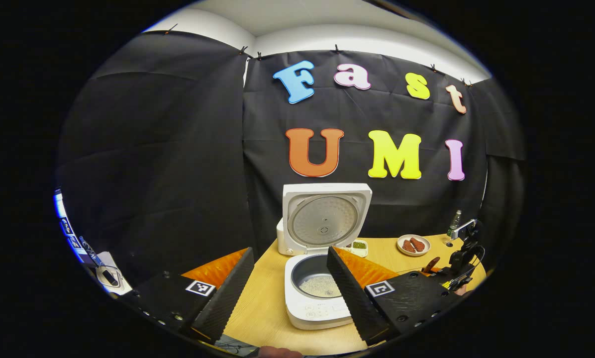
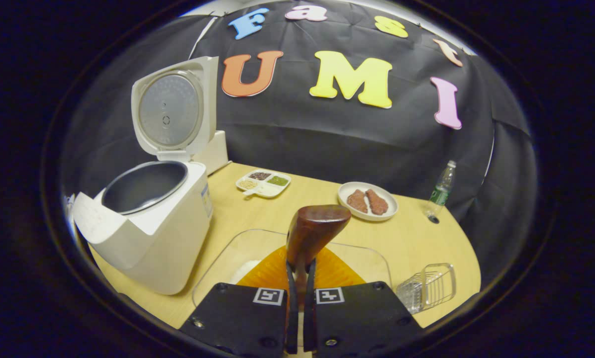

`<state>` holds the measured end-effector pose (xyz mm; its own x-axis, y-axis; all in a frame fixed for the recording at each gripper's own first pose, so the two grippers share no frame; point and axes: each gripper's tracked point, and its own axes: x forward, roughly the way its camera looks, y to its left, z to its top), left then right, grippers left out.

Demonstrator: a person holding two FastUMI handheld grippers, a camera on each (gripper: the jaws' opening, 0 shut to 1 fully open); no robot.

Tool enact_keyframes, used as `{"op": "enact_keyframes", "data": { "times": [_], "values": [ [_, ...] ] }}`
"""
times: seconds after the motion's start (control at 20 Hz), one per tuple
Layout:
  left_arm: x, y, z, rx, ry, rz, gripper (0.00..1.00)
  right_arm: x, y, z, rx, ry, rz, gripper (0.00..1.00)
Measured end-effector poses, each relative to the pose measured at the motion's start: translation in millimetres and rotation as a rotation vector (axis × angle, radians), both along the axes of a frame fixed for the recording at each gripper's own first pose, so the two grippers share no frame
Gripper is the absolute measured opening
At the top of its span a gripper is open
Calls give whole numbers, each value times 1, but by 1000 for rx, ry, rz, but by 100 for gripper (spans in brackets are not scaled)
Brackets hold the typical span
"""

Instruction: Close the left gripper, press the button to open the rice cooker; take a wooden spoon from the chopstick holder with the right hand, scoop a spoonful of rice and pour it into the rice cooker, then put the wooden spoon back into the chopstick holder.

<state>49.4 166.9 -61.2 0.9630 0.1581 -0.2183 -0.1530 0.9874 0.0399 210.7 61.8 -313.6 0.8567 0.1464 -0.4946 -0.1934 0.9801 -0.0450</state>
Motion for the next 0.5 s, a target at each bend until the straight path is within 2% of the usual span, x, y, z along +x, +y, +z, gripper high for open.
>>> {"op": "enact_keyframes", "data": {
  "times": [0.15, 0.5],
  "values": [
    [-1, -1, 0, 0, 4, 5, 94, -3, 7, 0, 128, 53, -27, 10],
    [-3, -14, 4, -1, 2, 5, 94, -8, -4, 3, 506, 193, -156, 10]
  ]
}}
